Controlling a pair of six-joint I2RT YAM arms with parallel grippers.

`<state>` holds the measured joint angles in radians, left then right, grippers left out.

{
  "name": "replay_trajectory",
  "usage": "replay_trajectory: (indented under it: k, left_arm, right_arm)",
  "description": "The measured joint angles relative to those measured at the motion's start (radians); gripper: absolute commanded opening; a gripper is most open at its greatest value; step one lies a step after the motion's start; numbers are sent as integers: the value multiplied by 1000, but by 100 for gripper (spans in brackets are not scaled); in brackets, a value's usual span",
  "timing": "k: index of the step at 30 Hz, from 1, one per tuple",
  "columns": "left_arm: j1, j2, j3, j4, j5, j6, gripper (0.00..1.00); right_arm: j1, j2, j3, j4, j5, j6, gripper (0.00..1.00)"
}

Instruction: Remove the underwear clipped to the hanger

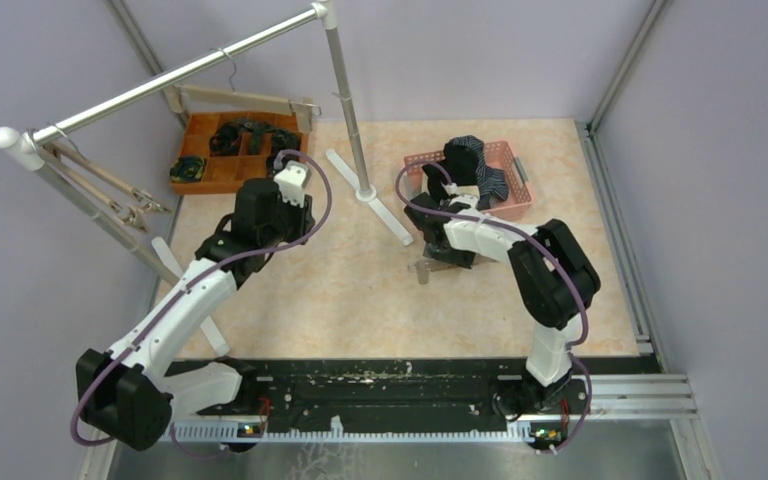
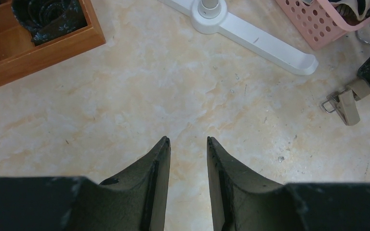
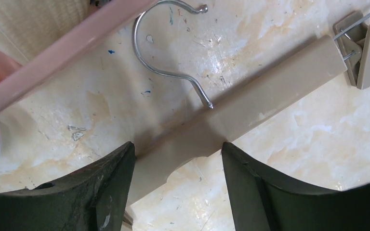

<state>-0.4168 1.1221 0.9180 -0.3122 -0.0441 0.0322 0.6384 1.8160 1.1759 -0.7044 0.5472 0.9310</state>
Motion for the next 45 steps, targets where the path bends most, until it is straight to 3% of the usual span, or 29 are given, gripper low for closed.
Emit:
replay_trajectory:
  k: [8,24,25,27,30,31,45]
  left_arm:
    - [11,16,6,0,13,4,39]
    - [32,55,17,6,37,6,39]
    - [32,60,17,7,38,6,39]
    - [33,66,18,8,40,6,39]
    - [33,68,20,9,41,6,39]
    - [33,68,21,10,41,6,39]
    - [44,69,23,17,33,18,40]
  right_arm:
    - [3,27,18,-36,-22,-23,67]
    - [40,-191,-234,-198,-72,102,65]
    - [40,-190,-234,-204,-73,104,63]
    - [40,-180,-229,-206,-74,110,49]
    - [40,-145,-204,-205,-79,104,9]
    - [41,-131,-198,-209,-76,93,1]
    - [96,-102,-160,-256,-34,38,0]
